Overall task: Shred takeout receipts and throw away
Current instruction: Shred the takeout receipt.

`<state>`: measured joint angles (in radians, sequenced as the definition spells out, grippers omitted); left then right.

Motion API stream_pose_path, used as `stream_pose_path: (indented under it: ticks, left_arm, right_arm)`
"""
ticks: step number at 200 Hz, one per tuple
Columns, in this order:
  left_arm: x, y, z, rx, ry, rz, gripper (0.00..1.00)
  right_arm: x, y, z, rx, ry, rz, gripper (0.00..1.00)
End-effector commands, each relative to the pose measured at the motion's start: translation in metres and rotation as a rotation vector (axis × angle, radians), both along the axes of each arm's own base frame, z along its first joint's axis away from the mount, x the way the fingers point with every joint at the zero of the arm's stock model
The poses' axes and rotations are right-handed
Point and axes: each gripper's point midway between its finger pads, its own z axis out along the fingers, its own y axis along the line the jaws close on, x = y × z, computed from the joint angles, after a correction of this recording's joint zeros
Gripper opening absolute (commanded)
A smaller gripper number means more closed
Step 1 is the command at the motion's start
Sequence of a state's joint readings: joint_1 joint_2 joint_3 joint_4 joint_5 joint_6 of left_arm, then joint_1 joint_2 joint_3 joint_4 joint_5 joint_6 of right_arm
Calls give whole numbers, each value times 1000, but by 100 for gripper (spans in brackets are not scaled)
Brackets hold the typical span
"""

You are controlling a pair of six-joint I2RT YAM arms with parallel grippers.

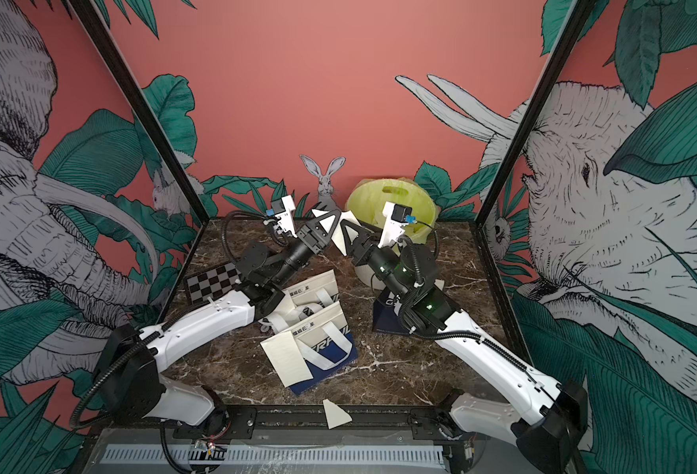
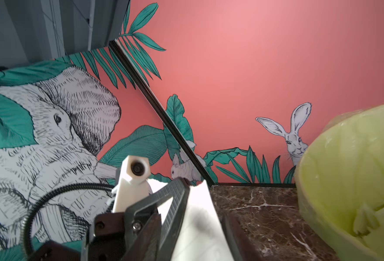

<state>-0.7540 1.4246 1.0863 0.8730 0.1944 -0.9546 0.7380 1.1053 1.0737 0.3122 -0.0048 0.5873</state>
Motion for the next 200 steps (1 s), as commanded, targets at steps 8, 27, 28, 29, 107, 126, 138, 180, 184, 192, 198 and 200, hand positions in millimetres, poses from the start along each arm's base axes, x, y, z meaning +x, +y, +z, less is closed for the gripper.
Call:
stream_pose_path:
  ticks: [8, 27, 28, 29, 107, 126, 138, 180, 184, 192, 198, 200]
  left_arm:
    - [-38, 1, 38, 244, -299, 12, 0]
    - [-48, -5, 42, 350, -395, -12, 0]
    - [-49, -5, 43, 352, -402, -13, 0]
    - [-49, -6, 42, 358, -405, -14, 0]
    - [-87, -20, 42, 581, -690, -174, 0]
    - [-92, -20, 40, 606, -714, -198, 0]
    - [-93, -20, 37, 620, -721, -208, 0]
    - [-95, -21, 39, 615, -736, -223, 0]
    - [-96, -22, 39, 615, -737, -225, 0]
    - [-95, -23, 39, 616, -735, -230, 0]
    - [-95, -23, 40, 615, -737, -234, 0]
    - [-95, -23, 39, 616, -737, -234, 0]
  right_arm:
    - [-28, -23, 5, -326, -207, -52, 65]
    - [-37, -37, 0, -497, -262, -84, 70]
    - [-37, -37, -1, -506, -264, -83, 70]
    - [-37, -38, -1, -513, -267, -85, 70]
    - [-66, -28, 15, -735, -431, 150, 66]
    - [-68, -25, 19, -731, -450, 177, 62]
    - [-68, -24, 21, -733, -458, 184, 57]
    - [-67, -17, 23, -740, -462, 221, 43]
    - [-67, -17, 23, -740, -463, 221, 41]
    - [-67, -17, 25, -740, -464, 220, 37]
    - [-67, -16, 26, -739, -466, 220, 35]
    - [-67, -16, 26, -738, -465, 222, 34]
